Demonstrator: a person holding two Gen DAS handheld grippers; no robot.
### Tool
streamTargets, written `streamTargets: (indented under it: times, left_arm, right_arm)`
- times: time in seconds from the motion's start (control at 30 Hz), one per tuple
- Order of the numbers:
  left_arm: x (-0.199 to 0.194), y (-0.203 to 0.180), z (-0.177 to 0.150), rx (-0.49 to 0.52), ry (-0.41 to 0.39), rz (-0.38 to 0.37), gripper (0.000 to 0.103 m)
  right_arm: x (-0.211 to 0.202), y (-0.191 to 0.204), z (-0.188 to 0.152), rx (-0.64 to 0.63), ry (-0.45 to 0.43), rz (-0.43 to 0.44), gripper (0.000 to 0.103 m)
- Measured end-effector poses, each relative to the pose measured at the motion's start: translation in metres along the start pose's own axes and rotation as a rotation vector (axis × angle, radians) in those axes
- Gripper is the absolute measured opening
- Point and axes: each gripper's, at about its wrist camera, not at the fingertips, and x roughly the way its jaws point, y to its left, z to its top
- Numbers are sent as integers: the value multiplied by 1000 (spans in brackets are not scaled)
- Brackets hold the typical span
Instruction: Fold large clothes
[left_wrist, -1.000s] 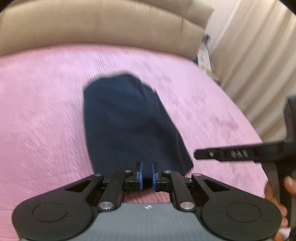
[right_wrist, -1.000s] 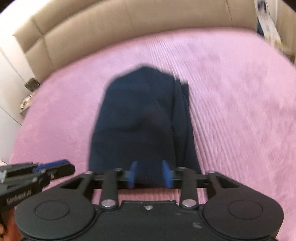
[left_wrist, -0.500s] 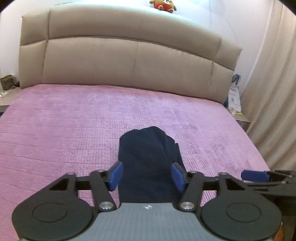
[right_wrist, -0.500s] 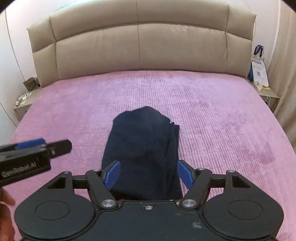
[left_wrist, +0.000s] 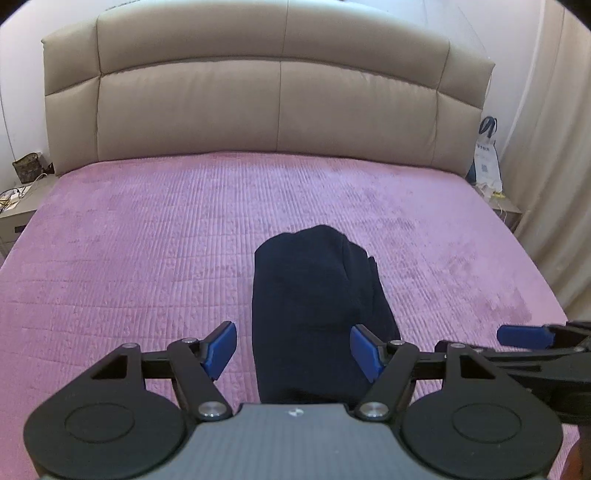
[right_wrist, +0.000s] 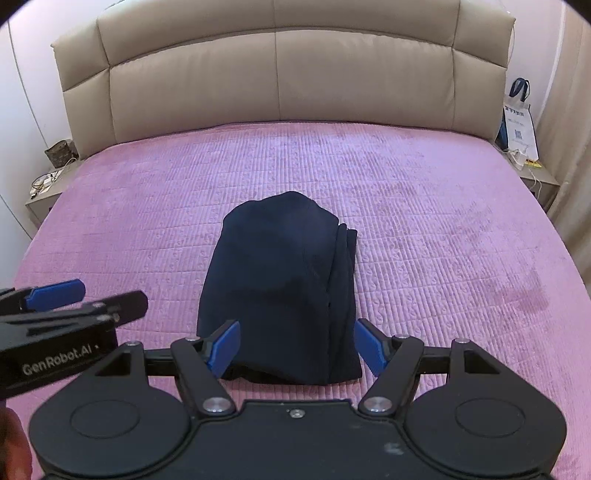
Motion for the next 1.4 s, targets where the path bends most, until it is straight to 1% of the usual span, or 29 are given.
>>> streamTargets:
  times: [0.13,0.3,0.47,0.87,1.13,1.4]
  left_arm:
    - [0,1,-2,6,4,8,71]
    - [0,0,0,32,-3,59,71]
    - [1,4,3,22,5,52,71]
    - [4,-3,2,64,12,63,71]
    - [6,0,4,61,33,44,71]
    - [6,-1,4,64,35,47,72]
  right_arm:
    - [-1,0,2,-8,-7,-6,82]
    - [1,-2,3,-3,8,-4,82]
    - [2,-5,4,4,10,-1,82]
    - [3,-11,4,17,24,-4,82]
    - [4,-11,3,21,39,4,82]
    - [4,-13,1,21,40,0,82]
